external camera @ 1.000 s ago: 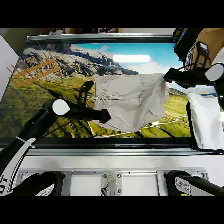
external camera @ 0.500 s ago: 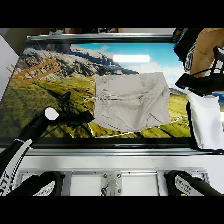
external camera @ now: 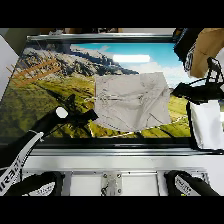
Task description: Fold the clothes and pants, and hang the long-sleeved shirts on hangers.
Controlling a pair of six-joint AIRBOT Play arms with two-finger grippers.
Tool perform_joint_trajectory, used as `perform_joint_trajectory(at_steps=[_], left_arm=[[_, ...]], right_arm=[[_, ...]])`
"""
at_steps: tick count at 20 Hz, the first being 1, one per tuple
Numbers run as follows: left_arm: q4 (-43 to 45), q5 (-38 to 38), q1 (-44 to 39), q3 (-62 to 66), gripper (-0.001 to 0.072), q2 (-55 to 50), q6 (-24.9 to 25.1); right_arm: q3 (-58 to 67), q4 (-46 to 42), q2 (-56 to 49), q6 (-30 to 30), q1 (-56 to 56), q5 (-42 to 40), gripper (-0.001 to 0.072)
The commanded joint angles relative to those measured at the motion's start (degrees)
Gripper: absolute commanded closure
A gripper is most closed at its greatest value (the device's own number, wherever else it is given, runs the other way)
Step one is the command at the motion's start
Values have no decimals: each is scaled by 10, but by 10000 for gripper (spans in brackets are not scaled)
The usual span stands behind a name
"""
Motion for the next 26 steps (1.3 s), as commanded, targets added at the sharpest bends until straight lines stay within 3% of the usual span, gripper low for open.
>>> perform_joint_trajectory(at_steps=[1, 3, 4, 6, 7, 8, 11, 14, 16, 20, 22, 26], left_arm=[[-1, -7, -18, 42, -3, -56, -5], [-1, -16, -18, 61, -2, -75, -20], [-1, -17, -19, 69, 41, -81, -20], [0, -17, -24, 84, 378, -90, -20], [0, -17, -24, 86, 604, -90, -19], [0, -18, -24, 85, 690, -88, -17], [27, -35, -24, 84, 689, -70, -17], [35, -39, -28, 84, 690, -47, -5], [35, -40, -28, 84, 690, -41, 4], [35, -49, -28, 84, 690, -41, 9], [35, -47, -28, 84, 690, -41, 9], [35, -47, -28, 84, 690, -41, 9]], right_arm=[[-6, 0, 9, -3, 0, 1, 9], [-6, -2, 20, -7, 0, 1, 9], [-6, -2, 23, -7, 0, 3, 8], [-10, -2, 33, -9, -3, 15, 9], [-16, -2, 38, -30, -7, 28, 9], [-28, -4, 46, -50, -14, 48, 8], [-120, -9, 75, -38, -66, 62, 8], [-255, -3, 85, 88, -164, -2, 9], [-329, 43, 75, 118, -210, -62, 8], [-393, 165, 32, 86, -198, -193, 12], [-393, 201, 2, 59, -170, -233, 145], [-391, 308, -49, -28, -112, -297, 146]])
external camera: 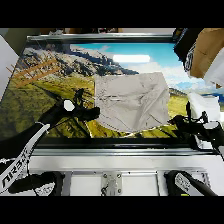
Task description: Fold the clothes and pants, and hang the long-sleeved shirts on hangers.
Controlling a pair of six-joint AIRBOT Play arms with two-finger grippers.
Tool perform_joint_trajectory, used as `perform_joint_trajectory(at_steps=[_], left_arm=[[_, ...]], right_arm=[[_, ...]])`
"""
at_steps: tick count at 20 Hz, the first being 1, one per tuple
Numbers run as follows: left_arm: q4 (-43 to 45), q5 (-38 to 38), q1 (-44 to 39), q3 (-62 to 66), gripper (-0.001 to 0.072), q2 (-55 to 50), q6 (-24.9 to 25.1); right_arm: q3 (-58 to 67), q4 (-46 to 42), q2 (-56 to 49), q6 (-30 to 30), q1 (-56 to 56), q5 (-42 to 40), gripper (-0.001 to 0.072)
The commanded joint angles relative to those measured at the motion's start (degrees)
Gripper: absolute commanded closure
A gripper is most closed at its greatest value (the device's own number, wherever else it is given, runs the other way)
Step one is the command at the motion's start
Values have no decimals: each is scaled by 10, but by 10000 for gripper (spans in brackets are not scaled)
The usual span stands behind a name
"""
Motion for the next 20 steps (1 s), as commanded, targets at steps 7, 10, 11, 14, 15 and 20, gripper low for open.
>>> perform_joint_trajectory(at_steps=[7, 10, 11, 14, 15, 20], left_arm=[[1, 0, 0, 0, 690, 0, 2], [0, 0, 1, 1, 690, 1, 2], [-1, -1, 4, 1, 690, 3, 2], [-2, -3, 32, 6, 690, 68, 1], [-2, -11, 45, 16, 690, 102, 1], [-6, -89, 82, 155, 690, 314, 1]], right_arm=[[-2, 124, -70, -118, 91, -125, 544], [14, 123, -68, -172, 91, -117, 707], [25, 122, -63, -187, 90, -107, 707], [103, 64, -11, -193, 89, -45, 708], [148, 39, 16, -192, 89, -10, 708], [406, 8, 163, -187, 89, 124, 708]])
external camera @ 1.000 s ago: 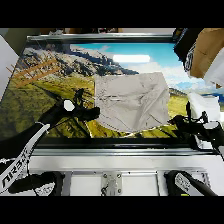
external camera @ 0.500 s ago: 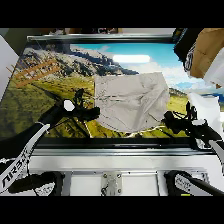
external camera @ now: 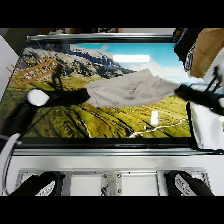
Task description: Fold the clothes and pants, and hang the long-sleeved shirts on hangers.
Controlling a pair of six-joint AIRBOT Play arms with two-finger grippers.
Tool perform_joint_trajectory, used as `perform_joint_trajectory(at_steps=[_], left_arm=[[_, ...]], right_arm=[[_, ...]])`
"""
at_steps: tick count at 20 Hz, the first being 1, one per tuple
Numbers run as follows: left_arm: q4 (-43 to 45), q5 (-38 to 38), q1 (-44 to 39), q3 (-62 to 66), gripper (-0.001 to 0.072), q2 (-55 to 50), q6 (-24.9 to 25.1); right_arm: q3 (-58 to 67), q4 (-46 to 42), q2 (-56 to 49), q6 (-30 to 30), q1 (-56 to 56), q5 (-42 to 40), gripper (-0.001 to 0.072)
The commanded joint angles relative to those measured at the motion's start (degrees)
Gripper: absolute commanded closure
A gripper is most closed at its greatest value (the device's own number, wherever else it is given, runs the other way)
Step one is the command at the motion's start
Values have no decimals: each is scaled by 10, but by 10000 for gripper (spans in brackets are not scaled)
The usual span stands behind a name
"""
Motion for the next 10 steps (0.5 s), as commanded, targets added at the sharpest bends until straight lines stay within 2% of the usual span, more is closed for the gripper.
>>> perform_joint_trajectory(at_steps=[1, 5, 10], left_arm=[[-2, -35, 17, 96, 690, 148, -1], [-2, -13, 17, 182, 690, 292, -34], [-1, -12, 17, 190, 691, 380, -83]], right_arm=[[182, -23, 105, 9, 1, 78, 708], [340, -23, 187, 19, 0, 76, 709], [459, -26, 200, 43, 1, 74, 709]])
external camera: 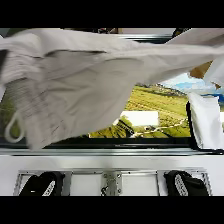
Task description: Fold the clothes and pants, and hang the long-sleeved shirts on hangers.
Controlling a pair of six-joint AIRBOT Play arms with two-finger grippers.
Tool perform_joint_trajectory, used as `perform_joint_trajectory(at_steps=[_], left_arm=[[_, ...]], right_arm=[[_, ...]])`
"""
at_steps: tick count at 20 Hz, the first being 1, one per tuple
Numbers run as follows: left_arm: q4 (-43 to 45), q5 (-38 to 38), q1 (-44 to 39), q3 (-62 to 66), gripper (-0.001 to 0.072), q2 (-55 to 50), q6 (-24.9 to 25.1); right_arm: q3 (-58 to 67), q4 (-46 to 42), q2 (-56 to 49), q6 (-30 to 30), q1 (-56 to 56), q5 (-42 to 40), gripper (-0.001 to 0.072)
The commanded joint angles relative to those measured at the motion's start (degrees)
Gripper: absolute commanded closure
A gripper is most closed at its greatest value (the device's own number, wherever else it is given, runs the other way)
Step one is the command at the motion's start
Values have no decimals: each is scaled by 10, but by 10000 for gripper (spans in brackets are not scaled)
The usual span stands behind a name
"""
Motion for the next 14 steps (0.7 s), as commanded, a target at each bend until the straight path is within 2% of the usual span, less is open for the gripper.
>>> perform_joint_trajectory(at_steps=[1, 5, 9, 11, 14], left_arm=[[3, -2, 1, -15, 691, 63, -48], [4, -30, 1, -130, 691, 61, -103], [7, -21, 1, -235, 691, -19, -104], [7, 22, -1, -275, 691, -90, -101], [7, 154, -16, -302, 691, -235, -53]], right_arm=[[77, -3, 8, 28, 0, -2, 708], [79, 13, -41, 49, 0, 5, 708], [79, 19, -186, 49, 27, 57, 709], [79, -17, -295, 51, 71, 78, 709], [79, -112, -464, 72, 138, 52, 709]])
